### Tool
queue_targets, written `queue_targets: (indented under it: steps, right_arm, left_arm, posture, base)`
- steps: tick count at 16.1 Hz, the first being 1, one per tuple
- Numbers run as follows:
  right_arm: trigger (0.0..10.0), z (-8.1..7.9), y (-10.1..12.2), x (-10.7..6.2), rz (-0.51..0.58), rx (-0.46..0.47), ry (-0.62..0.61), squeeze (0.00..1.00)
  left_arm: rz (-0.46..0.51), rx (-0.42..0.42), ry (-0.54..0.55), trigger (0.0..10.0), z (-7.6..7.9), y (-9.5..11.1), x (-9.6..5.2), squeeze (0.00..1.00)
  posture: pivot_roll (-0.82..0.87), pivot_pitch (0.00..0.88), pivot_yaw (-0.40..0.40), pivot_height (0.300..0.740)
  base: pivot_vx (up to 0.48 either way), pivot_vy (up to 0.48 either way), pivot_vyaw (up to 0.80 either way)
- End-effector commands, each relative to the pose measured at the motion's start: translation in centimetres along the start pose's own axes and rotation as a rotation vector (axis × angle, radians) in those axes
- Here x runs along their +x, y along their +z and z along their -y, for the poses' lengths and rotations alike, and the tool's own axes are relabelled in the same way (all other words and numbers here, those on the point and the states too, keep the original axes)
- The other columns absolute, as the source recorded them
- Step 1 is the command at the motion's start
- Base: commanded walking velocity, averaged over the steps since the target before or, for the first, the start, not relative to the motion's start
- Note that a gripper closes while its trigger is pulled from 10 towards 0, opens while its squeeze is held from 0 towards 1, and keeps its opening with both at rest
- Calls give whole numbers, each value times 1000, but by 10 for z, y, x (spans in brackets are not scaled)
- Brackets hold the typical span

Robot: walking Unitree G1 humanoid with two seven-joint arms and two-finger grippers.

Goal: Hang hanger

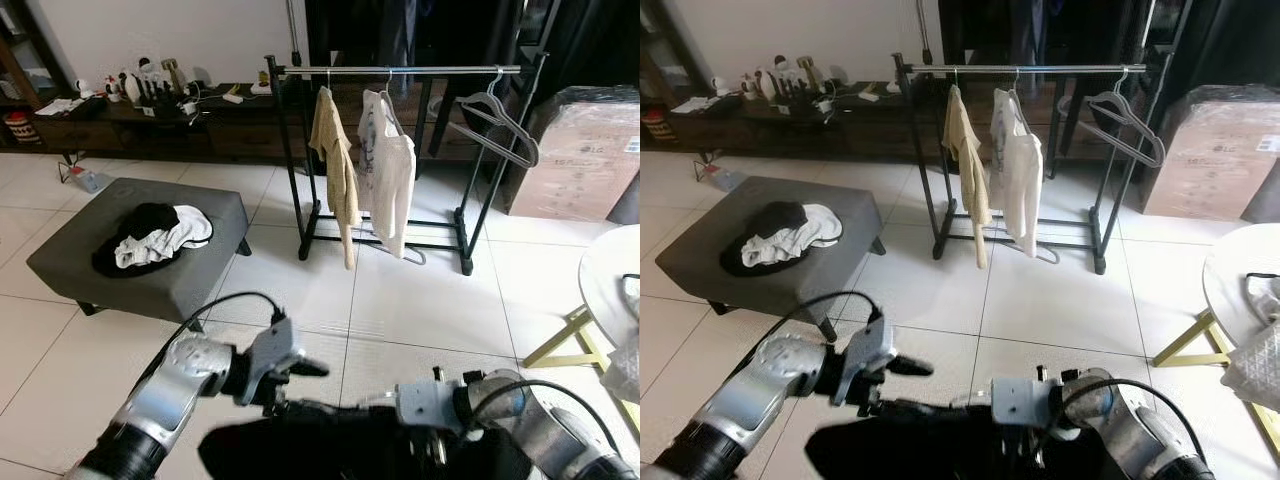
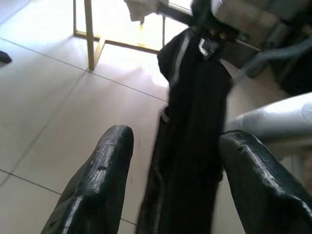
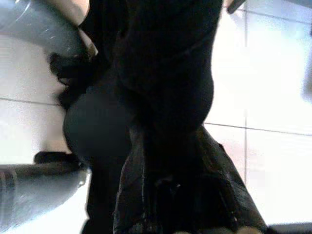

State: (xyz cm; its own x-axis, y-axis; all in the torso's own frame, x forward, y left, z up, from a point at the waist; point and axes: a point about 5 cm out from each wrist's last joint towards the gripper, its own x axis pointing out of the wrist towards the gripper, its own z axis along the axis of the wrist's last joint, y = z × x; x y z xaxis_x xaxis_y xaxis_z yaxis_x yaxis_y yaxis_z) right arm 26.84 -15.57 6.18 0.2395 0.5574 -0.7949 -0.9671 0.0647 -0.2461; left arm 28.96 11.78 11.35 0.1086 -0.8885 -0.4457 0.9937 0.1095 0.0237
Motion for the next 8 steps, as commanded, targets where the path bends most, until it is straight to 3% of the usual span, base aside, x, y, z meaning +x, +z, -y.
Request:
queue_targets:
  steps: [1, 7, 8]
  right_arm:
    - [10000, 0, 8, -2, 31, -34, 0, 0]
    - [10000, 0, 14, -5, 30, -59, 27, 0]
    - [10000, 2, 16, -8, 35, -64, 28, 0]
  left_arm:
    - [-20, 32, 16, 10000, -4, 4, -4, 0]
    - [-131, 42, -159, 10000, 9, -9, -2, 0]
    - [-172, 73, -121, 10000, 6, -13, 3, 0]
  posture:
    - [-143, 88, 74, 740]
    - [-147, 92, 79, 740]
    - [-149, 95, 79, 740]
  base:
    - [0, 0, 0]
    - [0, 0, 0]
    - [0, 0, 0]
